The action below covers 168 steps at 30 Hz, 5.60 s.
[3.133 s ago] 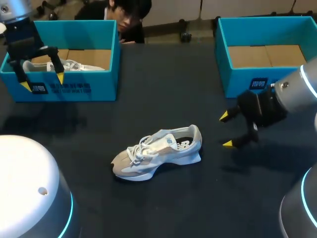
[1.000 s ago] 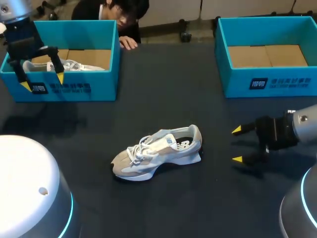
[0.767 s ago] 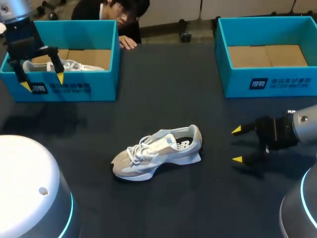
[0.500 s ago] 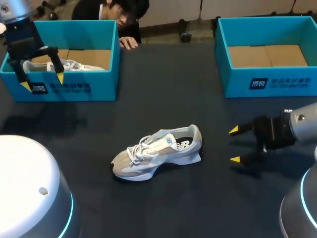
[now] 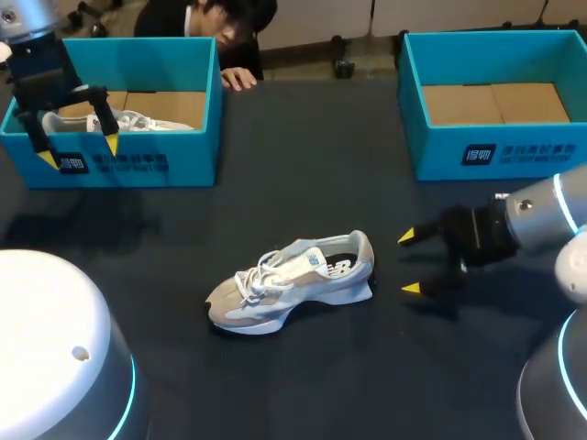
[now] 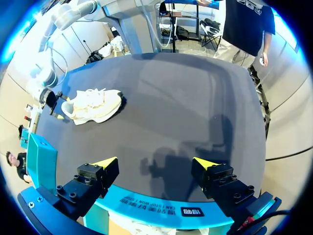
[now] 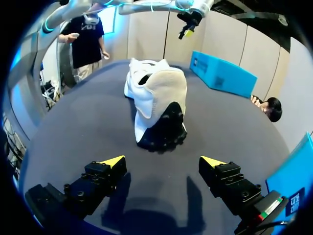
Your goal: Take the shoe out of the shoebox, open the shoe tongue, remove and reinsert the insole, then place the shoe into the shoebox
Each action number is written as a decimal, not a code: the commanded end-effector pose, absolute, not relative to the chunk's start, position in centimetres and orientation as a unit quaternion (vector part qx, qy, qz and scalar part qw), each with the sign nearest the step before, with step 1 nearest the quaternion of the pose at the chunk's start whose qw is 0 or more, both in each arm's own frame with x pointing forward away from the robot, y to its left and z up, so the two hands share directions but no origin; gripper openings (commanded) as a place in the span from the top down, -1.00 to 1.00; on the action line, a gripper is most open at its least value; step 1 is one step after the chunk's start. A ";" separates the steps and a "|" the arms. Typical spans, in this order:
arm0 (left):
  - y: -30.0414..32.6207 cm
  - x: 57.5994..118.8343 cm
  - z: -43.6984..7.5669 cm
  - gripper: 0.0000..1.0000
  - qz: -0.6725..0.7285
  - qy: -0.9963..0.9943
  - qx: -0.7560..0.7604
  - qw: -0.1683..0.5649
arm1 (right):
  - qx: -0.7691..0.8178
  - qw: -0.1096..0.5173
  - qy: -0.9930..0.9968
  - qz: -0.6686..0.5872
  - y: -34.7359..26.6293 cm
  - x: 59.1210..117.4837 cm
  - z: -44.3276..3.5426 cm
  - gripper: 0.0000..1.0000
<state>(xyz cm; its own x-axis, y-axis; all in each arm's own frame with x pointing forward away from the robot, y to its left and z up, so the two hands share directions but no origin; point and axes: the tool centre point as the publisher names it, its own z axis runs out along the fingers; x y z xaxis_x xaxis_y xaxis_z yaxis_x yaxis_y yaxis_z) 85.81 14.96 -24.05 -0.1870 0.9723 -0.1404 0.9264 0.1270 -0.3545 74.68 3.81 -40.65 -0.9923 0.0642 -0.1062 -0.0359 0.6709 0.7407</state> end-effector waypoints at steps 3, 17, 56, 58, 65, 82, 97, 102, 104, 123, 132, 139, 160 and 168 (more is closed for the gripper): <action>15.0 85.7 -24.1 -1.00 0.183 -0.748 -0.635 0.060 | -0.003 0.042 0.914 0.403 4.7 76.0 -40.7 -1.00; 15.0 85.7 -24.1 -1.00 0.183 -0.748 -0.635 0.060 | -0.050 0.017 0.912 0.407 7.1 77.6 -40.3 -1.00; 15.0 85.7 -24.1 -1.00 0.183 -0.748 -0.635 0.060 | -0.086 -0.022 0.901 0.425 12.1 75.5 -40.3 -1.00; 15.0 85.7 -24.1 -1.00 0.183 -0.748 -0.635 0.060 | -0.085 -0.021 0.899 0.430 12.2 75.4 -40.5 -1.00; 15.0 85.7 -24.1 -1.00 0.183 -0.748 -0.635 0.060 | -0.085 -0.024 0.894 0.439 12.9 75.0 -41.1 -1.00; 15.0 85.7 -24.1 -1.00 0.183 -0.748 -0.635 0.060 | -0.078 -0.023 0.886 0.456 14.0 74.8 -42.5 -1.00; 15.0 85.7 -24.1 -1.00 0.183 -0.748 -0.635 0.060 | -0.072 -0.011 0.891 0.448 13.7 74.7 -41.7 1.00; 15.0 85.7 -24.1 -1.00 0.183 -0.748 -0.635 0.060 | -0.048 0.004 0.896 0.441 12.7 74.9 -41.2 1.00; 15.0 85.7 -24.1 -1.00 0.183 -0.748 -0.635 0.060 | -0.043 0.008 0.896 0.442 12.3 75.0 -41.1 1.00; 15.0 85.7 -24.1 -1.00 0.183 -0.748 -0.635 0.060 | -0.005 0.032 0.900 0.435 9.4 73.9 -40.9 1.00; 15.0 85.7 -24.1 -1.00 0.183 -0.748 -0.635 0.060 | 0.001 0.032 0.898 0.439 8.9 73.9 -42.0 1.00; 15.0 85.7 -24.1 -1.00 0.183 -0.748 -0.635 0.060 | 0.006 0.034 0.897 0.441 8.9 73.8 -42.4 1.00; 15.0 85.7 -24.1 -1.00 0.183 -0.748 -0.635 0.060 | 0.012 0.038 0.895 0.444 9.4 73.2 -42.5 1.00; 15.0 85.7 -24.1 -1.00 0.183 -0.748 -0.635 0.060 | 0.012 0.038 0.895 0.444 9.4 73.2 -42.5 1.00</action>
<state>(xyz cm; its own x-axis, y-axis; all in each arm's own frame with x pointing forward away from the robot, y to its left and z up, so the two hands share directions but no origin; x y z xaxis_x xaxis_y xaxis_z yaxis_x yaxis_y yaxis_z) 85.81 14.96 -24.05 -0.1870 0.9722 -0.1405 0.9264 0.1270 -0.3544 73.42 9.16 -42.46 -0.9970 0.0534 -0.0561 -0.0126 0.6032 0.7975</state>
